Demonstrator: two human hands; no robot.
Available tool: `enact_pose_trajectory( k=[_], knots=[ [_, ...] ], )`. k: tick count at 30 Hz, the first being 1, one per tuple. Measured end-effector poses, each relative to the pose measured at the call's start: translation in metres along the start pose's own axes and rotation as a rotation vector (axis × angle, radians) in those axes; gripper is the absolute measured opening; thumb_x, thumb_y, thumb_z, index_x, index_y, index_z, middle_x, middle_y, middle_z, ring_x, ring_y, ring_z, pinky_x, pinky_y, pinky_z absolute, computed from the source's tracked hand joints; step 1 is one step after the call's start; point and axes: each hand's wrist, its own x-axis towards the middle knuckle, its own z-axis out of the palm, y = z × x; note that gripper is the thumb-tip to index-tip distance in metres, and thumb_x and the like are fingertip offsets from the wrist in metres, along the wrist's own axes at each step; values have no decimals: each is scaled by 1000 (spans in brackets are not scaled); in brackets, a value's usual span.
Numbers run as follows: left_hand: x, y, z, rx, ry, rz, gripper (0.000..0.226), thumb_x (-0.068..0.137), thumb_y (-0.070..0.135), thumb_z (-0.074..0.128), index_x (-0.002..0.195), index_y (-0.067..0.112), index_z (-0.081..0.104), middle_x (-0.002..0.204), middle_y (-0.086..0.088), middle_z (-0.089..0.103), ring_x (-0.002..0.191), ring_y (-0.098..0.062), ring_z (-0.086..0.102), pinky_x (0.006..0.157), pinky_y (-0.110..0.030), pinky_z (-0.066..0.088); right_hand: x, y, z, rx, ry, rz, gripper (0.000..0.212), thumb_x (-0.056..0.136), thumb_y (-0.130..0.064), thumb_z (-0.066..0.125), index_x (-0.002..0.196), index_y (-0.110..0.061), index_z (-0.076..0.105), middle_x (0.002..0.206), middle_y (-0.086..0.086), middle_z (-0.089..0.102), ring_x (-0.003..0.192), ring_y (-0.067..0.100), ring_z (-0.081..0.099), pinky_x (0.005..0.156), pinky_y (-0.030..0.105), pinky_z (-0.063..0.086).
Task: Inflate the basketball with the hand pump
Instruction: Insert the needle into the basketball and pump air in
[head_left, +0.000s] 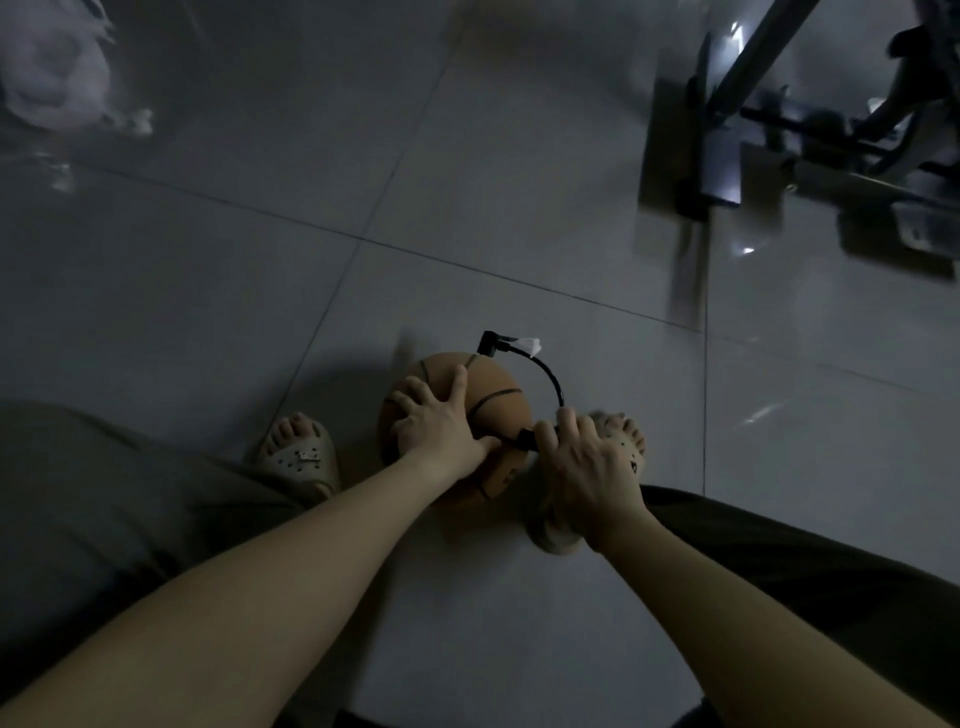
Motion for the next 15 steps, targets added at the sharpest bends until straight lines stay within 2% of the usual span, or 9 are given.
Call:
enact_pose_trajectory(
  k=[3, 5, 7, 8, 11, 15],
  knots=[
    [-1, 2, -1, 3, 0, -4, 115, 80, 79, 56, 157, 34, -16, 161, -33, -6, 146, -57, 6, 105, -62, 40, -8, 5, -14, 54, -21, 18, 45, 89, -29, 61, 126, -14, 42, 122, 13, 42, 91, 24, 50, 63, 29, 43],
    [0, 2, -4, 7, -4, -18, 115, 79, 80, 56, 157, 35, -15, 161, -33, -5, 145, -57, 7, 104, -62, 41, -12, 12, -35, 90, 3, 13, 36, 96, -31, 56, 126, -14, 44, 126, 14, 41, 82, 20, 52, 62, 27, 41],
    [0, 1, -4, -10, -17, -4, 115, 78, 79, 57, 158, 35, -15, 160, -33, -5, 145, -58, 7, 104, -62, 40, -19, 17, -61, 75, 86, -11, 29, 101, -35, 51, 120, -14, 47, 118, 11, 45, 58, 12, 43, 48, 23, 30],
    [-1, 0, -4, -26, -15, 13, 115, 79, 78, 57, 158, 34, -14, 160, -34, -5, 145, -59, 6, 104, -63, 39, -24, 17, -73, 65, 103, -44, 29, 102, -38, 49, 117, -14, 47, 112, 9, 46, 53, 10, 39, 45, 22, 27],
    [-2, -2, -2, -43, 14, 37, 115, 78, 80, 56, 158, 33, -12, 158, -37, -3, 143, -61, 7, 103, -64, 39, -35, 12, -87, 38, 75, -146, 28, 103, -41, 45, 112, -15, 47, 96, 2, 45, 54, 13, 45, 46, 27, 35],
    [0, 1, -3, -22, 8, 25, 115, 78, 80, 56, 158, 33, -13, 159, -36, -3, 144, -60, 8, 103, -63, 40, -28, 12, -64, 95, 126, -3, 23, 101, -42, 47, 102, -19, 46, 85, -3, 42, 47, 11, 41, 39, 30, 43]
  ],
)
